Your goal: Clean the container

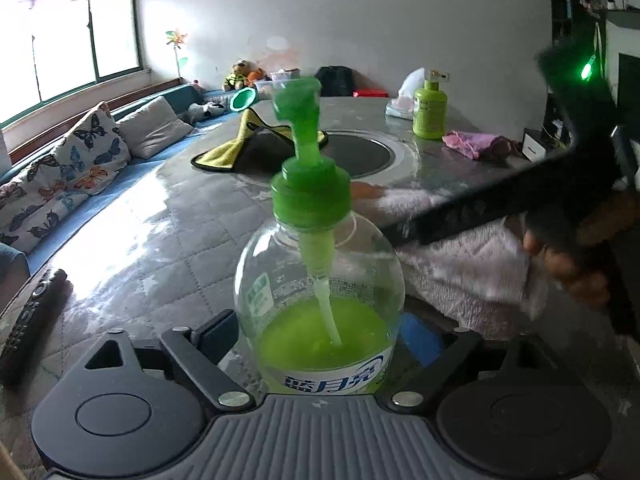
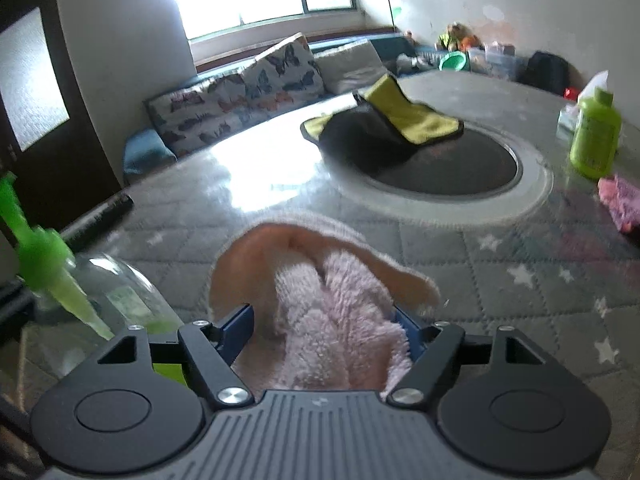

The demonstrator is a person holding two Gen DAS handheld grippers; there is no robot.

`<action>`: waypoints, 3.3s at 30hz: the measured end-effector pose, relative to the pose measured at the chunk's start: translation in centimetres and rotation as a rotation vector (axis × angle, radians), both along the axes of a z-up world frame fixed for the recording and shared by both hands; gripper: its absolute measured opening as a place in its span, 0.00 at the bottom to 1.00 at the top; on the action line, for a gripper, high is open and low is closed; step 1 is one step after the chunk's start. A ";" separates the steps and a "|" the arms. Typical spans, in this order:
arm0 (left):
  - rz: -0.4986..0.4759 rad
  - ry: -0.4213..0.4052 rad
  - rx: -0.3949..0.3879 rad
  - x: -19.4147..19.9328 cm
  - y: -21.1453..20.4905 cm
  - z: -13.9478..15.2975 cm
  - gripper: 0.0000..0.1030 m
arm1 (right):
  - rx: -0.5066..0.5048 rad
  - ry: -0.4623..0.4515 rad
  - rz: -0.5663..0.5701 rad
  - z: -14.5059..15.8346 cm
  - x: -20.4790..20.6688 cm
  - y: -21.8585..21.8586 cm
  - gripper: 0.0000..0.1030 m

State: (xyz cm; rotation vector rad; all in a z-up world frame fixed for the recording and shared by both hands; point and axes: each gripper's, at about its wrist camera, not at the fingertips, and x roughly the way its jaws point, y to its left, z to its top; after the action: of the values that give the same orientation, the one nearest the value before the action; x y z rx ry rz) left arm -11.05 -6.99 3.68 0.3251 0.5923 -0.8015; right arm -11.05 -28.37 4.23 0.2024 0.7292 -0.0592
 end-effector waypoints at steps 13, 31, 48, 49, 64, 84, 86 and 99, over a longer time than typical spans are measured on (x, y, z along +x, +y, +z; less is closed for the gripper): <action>0.011 0.046 0.007 0.7 -0.4 -0.7 0.85 | 0.141 -0.048 -0.008 -0.6 -1.5 -1.3 0.35; -0.103 -0.004 -0.037 2.7 -0.4 -1.5 0.84 | 0.476 -0.174 0.040 -0.1 -0.9 -3.0 0.35; -0.140 0.019 0.033 3.9 -1.6 -3.1 0.91 | 0.426 -0.229 0.074 2.6 -1.4 -3.0 0.35; -0.146 0.029 0.040 4.2 -1.8 -3.3 0.91 | 0.435 -0.243 0.093 3.1 -1.3 -2.9 0.35; -0.176 0.054 0.007 5.5 -1.4 -4.5 1.00 | 0.345 -0.065 0.043 -2.5 0.4 -2.3 0.35; -0.175 0.049 0.002 4.3 -1.2 -5.1 1.00 | 0.452 -0.198 0.116 2.6 1.6 -1.7 0.36; -0.175 0.049 0.002 4.1 -1.2 -5.1 1.00 | 0.463 -0.176 0.106 1.7 2.3 -1.8 0.36; -0.175 0.053 0.000 4.1 -1.2 -4.7 1.00 | 0.454 -0.052 0.042 -3.2 1.0 -3.1 0.36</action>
State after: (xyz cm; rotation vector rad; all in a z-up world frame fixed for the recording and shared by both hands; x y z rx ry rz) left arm -6.98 -8.18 -1.02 0.3601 0.6192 -0.9802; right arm -10.03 -31.46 0.99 0.6196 0.6869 0.1534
